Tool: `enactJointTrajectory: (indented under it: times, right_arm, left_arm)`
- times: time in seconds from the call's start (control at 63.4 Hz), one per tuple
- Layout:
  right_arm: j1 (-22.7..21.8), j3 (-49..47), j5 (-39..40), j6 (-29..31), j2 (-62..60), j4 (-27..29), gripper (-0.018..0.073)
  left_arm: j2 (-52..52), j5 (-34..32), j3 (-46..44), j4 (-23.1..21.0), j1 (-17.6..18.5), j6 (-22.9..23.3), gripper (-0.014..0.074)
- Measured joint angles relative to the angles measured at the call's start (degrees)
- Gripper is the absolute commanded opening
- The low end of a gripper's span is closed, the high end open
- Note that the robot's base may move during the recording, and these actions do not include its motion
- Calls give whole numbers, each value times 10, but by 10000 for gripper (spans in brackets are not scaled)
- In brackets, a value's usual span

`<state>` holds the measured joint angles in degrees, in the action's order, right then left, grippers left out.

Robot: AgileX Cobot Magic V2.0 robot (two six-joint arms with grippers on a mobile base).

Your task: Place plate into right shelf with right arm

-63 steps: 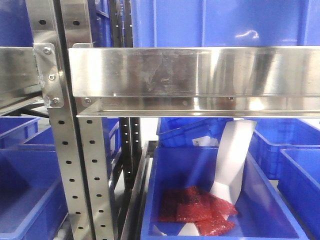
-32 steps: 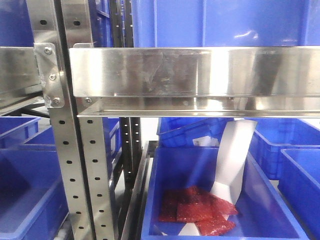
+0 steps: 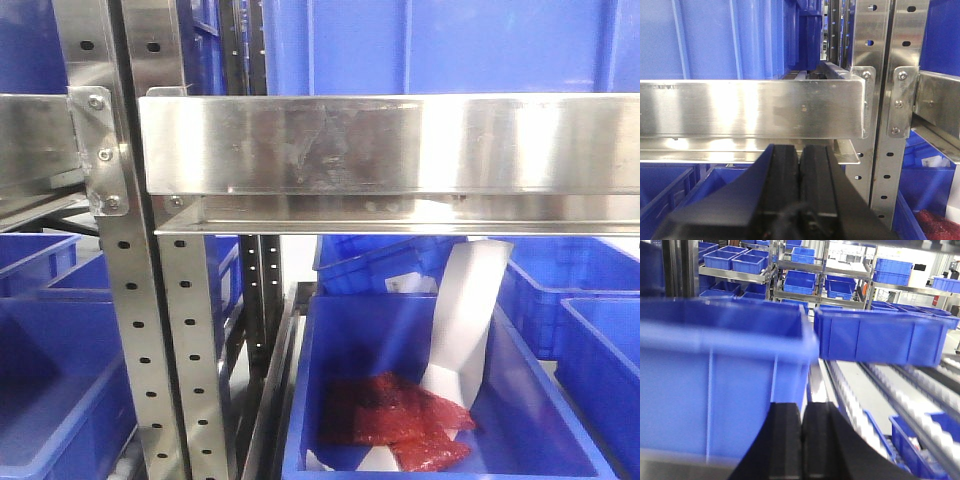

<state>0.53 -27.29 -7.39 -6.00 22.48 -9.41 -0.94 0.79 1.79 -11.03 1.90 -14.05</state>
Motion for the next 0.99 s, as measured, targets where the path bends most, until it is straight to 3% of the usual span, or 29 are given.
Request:
enactJointTrajectory:
  times: [0.252, 0.789, 0.994]
  right_arm:
    - [0, 109, -1, 0, -118, -1, 52]
    - [0, 123, 0, 0, -125, -1, 52]
    - [0, 175, 12, 0, -155, -2, 52]
  left_arm:
    - [0, 0, 0, 0, 0, 0, -47]
    - [0, 0, 0, 0, 0, 0, -47]
    - [0, 0, 0, 0, 0, 0, -47]
